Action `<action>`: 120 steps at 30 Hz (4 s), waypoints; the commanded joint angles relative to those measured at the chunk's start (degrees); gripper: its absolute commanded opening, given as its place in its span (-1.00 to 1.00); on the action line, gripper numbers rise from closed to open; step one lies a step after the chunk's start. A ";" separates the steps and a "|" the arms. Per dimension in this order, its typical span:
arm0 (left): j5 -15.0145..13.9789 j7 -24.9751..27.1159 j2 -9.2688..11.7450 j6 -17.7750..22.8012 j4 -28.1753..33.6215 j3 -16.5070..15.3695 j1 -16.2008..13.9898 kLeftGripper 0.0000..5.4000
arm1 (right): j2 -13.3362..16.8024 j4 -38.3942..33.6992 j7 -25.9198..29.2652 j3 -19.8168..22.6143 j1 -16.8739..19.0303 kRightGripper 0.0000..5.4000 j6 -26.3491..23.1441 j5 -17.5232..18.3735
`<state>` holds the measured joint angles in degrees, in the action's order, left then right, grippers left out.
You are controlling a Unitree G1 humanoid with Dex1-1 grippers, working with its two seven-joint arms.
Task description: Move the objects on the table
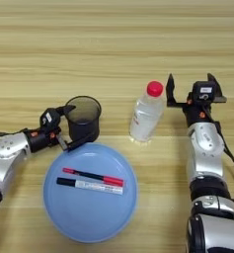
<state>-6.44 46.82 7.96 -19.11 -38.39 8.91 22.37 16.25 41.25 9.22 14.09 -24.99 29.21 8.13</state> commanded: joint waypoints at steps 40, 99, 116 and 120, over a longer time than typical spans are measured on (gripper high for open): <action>-1.10 -1.26 4.63 -0.42 7.06 -3.65 -3.30 0.76 | 0.01 0.19 0.32 0.03 -1.10 1.00 0.35 0.11; -0.94 -3.62 8.43 0.04 7.06 -7.67 -6.69 0.99 | 0.42 1.23 0.90 0.26 -1.69 1.00 0.67 0.19; -2.10 -2.44 8.55 1.01 8.71 -7.78 -8.13 0.99 | 0.36 1.12 0.91 0.23 -1.65 1.00 0.70 0.22; -2.53 -2.04 8.76 1.37 9.74 -7.77 -8.88 0.99 | 0.35 1.16 0.96 0.22 -1.66 1.00 0.71 0.23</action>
<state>-8.88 44.38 16.41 -18.44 -29.61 0.88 14.04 16.19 42.37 9.78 14.18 -25.51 29.35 8.16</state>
